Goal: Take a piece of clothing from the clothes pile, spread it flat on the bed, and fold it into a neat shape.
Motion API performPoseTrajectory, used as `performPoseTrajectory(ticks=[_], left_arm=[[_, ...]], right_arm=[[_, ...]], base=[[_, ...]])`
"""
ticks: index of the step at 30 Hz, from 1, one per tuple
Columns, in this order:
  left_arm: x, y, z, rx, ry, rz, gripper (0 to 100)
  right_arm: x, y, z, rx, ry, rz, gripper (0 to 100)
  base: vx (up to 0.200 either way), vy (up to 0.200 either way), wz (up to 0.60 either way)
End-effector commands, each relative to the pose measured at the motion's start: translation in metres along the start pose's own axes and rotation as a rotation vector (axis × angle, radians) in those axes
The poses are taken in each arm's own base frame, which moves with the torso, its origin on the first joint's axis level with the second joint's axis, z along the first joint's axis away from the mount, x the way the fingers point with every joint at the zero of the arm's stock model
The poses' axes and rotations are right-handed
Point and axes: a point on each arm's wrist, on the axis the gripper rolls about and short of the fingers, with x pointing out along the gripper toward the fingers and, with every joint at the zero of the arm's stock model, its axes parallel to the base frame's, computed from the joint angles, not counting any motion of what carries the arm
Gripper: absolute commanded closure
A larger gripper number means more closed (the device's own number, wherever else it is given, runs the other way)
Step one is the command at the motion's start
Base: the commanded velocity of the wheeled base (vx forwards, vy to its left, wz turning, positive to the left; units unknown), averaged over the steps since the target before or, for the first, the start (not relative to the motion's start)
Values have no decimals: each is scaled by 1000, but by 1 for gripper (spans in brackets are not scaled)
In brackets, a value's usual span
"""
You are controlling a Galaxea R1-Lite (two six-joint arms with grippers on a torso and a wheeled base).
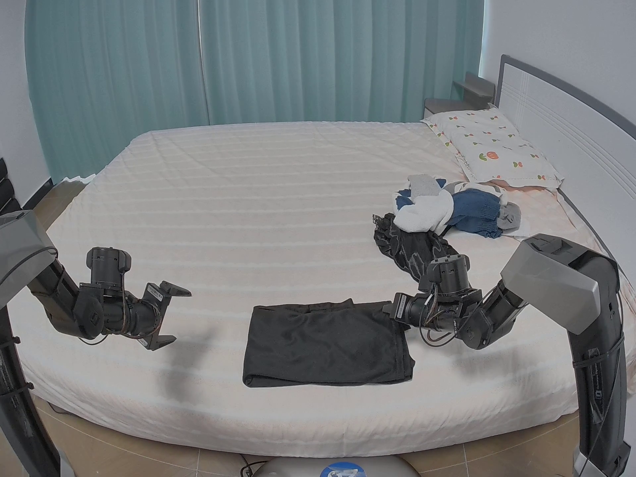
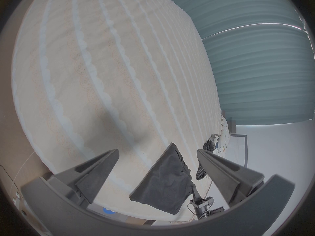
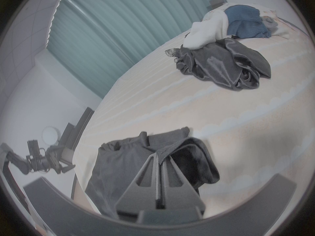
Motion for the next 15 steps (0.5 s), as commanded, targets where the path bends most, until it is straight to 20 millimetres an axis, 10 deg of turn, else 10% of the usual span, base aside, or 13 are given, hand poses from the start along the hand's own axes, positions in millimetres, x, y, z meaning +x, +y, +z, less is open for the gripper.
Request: performPoseTrajectory(ticks=[1, 15], left_arm=[[0, 0, 0, -1, 0, 0, 0], [0, 0, 0, -1, 0, 0, 0]], right_arm=[[3, -2, 11, 38, -44, -12, 100], [17, -20, 10, 113, -79, -73, 100]], base=[[0, 0, 0], [0, 0, 0]])
